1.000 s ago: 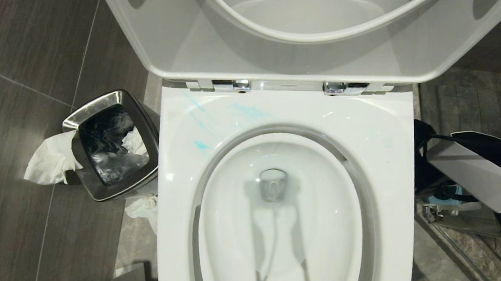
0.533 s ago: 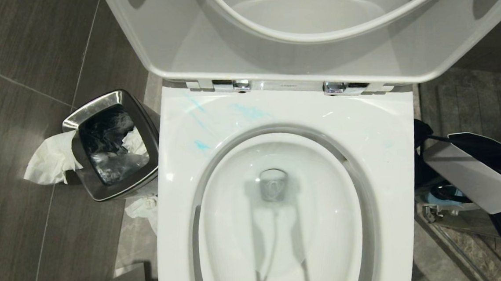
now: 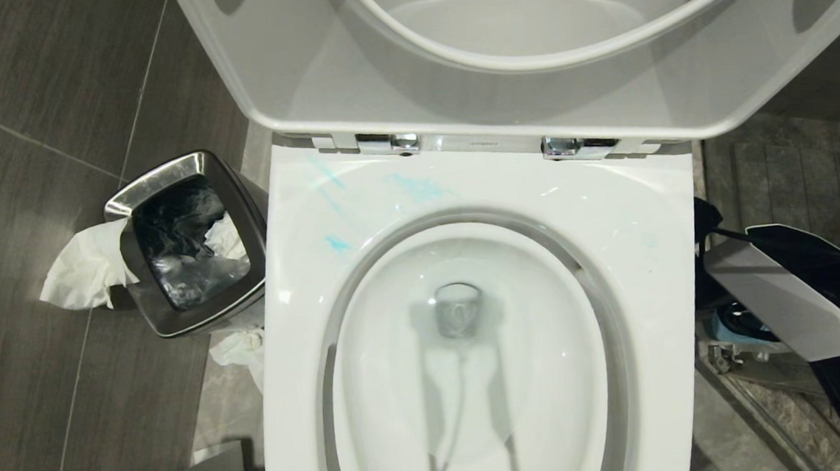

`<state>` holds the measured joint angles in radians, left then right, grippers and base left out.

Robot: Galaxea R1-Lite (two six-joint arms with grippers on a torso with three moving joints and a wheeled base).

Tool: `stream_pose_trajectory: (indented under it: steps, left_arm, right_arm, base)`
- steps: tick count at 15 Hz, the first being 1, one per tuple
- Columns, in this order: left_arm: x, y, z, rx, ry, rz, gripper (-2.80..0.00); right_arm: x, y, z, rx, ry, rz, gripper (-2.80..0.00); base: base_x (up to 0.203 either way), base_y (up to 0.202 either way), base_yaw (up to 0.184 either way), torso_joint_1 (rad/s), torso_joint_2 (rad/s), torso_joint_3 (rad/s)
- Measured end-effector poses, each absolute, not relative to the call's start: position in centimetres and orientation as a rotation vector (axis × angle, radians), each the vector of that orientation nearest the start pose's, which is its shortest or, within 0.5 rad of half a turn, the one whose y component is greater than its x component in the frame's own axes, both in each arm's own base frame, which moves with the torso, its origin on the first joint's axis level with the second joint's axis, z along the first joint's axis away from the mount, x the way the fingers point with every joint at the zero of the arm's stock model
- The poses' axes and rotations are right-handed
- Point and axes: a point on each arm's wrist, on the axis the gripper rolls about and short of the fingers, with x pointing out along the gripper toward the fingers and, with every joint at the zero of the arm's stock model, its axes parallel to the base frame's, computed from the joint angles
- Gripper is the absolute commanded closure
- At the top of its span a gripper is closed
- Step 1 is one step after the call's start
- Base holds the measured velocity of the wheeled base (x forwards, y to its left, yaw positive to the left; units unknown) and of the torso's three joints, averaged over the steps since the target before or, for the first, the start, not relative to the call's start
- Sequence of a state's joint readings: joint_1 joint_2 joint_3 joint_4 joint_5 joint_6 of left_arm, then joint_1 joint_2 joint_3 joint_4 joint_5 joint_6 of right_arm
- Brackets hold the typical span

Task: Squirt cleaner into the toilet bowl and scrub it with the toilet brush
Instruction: Pour in the cleaning agent

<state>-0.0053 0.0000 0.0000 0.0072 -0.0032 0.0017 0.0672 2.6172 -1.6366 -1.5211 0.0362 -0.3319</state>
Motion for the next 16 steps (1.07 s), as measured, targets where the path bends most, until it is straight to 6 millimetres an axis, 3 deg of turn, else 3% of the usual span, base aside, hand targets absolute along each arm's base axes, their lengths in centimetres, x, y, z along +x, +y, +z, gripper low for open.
stream_pose_trajectory:
  steps: [16]
  left_arm:
    - [-2.28, 0.01, 7.47, 0.002, 0.007, -0.009, 0.0]
  right_arm:
    - [51.59, 3.56, 9.58, -0.328, -0.594, 0.002, -2.8]
  base:
    - [0.0, 0.0, 0.0, 0.0, 0.0, 0.0]
